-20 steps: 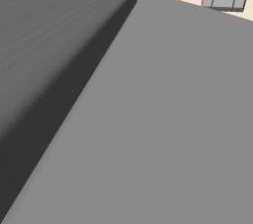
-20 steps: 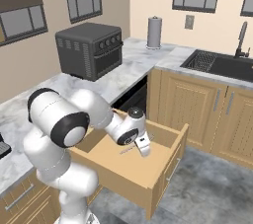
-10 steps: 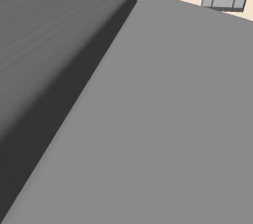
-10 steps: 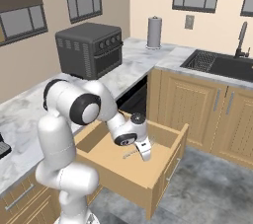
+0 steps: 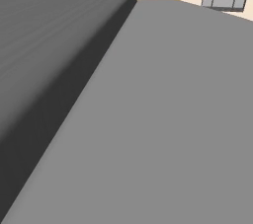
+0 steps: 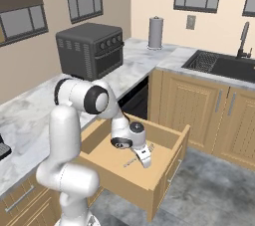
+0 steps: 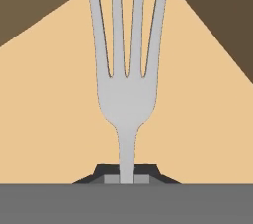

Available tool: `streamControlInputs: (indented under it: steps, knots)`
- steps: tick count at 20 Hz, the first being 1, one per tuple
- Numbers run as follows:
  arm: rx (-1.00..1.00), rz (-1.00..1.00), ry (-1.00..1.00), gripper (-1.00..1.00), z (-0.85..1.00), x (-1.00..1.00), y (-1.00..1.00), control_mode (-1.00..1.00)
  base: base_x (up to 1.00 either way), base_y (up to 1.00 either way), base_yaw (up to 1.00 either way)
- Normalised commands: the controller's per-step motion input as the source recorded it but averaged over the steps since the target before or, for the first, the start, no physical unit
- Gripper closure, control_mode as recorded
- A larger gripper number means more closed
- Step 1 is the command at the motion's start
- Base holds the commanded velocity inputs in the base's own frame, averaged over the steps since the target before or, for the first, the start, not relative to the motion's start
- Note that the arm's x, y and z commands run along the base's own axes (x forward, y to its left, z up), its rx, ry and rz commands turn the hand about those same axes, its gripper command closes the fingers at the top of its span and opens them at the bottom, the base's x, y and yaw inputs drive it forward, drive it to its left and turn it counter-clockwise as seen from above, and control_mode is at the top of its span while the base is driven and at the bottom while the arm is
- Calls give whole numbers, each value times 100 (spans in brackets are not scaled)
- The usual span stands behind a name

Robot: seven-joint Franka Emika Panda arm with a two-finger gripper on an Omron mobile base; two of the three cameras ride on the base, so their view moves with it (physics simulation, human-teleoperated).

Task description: Organize the utensils by type. Pick up the wooden spoons from the counter and place them in the open cabinet. Then pick up the metallic utensils from the counter and place them in the open drawer.

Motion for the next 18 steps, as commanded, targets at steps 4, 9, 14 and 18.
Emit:
streamControlInputs:
  steps: [4,9,14,18]
  knots:
    - [0,5,0,100,-34,20,26,-100,0,0,0]
    - [0,4,0,100,-32,41,15,-100,0,0,0]
    - [0,3,0,100,-46,54,2,-100,0,0,0]
    - [1,3,0,100,-49,40,-13,-100,0,0,0]
